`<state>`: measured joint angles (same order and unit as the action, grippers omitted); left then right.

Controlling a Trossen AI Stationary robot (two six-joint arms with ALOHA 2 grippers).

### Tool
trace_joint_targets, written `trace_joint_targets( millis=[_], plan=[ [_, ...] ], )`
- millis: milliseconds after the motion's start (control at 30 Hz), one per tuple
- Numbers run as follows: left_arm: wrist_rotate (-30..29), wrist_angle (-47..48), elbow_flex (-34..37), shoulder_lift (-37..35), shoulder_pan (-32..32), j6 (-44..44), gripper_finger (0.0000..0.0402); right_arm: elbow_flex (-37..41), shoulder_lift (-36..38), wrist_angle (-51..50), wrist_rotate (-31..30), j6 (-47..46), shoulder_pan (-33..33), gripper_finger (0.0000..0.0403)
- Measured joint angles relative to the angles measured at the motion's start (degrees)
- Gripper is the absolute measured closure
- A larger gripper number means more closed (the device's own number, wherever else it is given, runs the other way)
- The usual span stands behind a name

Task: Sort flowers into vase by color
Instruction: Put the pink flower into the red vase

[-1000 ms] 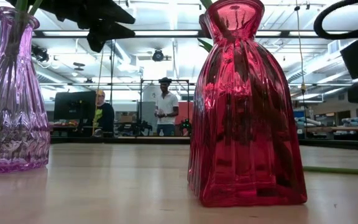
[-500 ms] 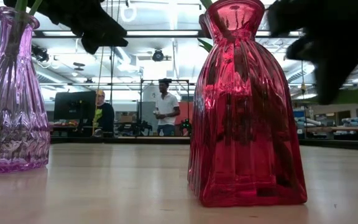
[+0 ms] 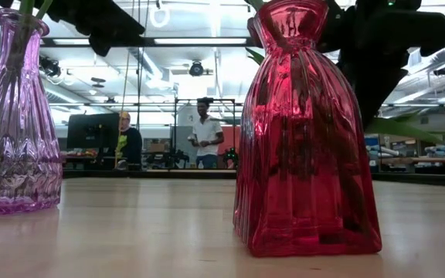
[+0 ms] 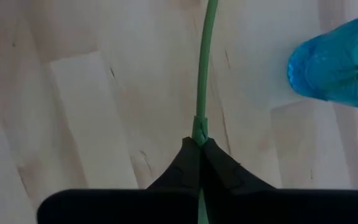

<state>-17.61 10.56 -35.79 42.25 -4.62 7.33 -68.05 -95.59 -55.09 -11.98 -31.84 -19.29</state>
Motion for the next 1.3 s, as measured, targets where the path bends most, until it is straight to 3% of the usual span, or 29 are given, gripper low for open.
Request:
trace_joint_targets(
  millis=[867,1000,1300],
  plan=[
    [1.79,1.28,0.02,2.56,0.0,2.1,0.0214,0.0,0.04,-1.24,-1.29,-4.94,-1.03,0.0383],
    [1.79,1.38,0.02,2.21,0.0,1.93,0.0214,0.0,0.07,-1.65,2.8,-5.52,-0.78,0.0383],
    [1.77,2.11,0.02,2.36,0.0,1.07,0.0214,0.0,0.09,-1.88,5.94,-6.75,-0.17,0.0382]
  ],
)
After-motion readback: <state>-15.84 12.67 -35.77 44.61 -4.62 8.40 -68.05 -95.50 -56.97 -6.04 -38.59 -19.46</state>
